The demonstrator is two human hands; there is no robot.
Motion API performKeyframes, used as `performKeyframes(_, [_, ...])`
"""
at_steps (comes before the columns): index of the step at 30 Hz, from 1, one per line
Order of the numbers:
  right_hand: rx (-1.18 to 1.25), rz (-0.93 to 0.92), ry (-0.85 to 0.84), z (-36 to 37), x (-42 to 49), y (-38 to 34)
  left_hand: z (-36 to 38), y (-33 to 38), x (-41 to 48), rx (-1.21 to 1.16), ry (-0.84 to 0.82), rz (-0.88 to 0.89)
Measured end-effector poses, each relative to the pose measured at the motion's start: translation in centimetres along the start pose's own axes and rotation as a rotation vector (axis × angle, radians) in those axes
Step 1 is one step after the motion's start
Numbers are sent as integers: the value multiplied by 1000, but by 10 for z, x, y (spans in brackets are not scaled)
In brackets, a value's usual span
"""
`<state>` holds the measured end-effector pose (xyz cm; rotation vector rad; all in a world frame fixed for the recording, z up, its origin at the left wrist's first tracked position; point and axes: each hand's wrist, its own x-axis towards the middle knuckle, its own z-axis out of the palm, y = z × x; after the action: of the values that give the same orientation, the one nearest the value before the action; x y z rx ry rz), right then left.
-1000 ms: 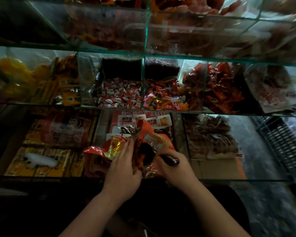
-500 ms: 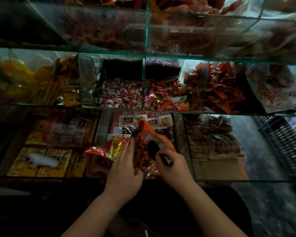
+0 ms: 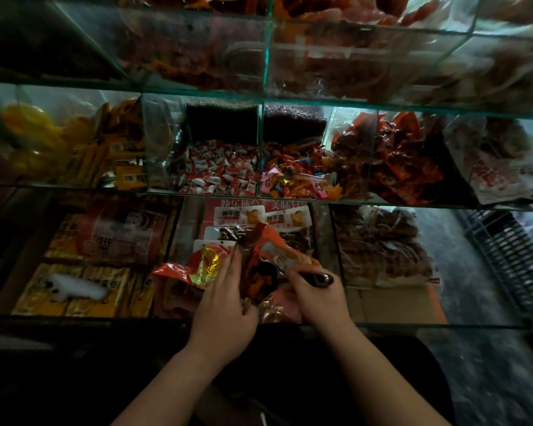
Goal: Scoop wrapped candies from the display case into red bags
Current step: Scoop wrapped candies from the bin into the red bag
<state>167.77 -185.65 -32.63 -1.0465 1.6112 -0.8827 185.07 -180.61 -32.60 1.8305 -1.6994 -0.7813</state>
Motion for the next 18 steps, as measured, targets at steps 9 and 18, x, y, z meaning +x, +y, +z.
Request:
performKeyframes(9, [205, 40, 149, -26, -14, -3, -3, 0, 0, -22, 14, -3])
performKeyframes(18, [390, 55, 259, -51, -21, -18, -3, 2, 3, 8, 32, 3])
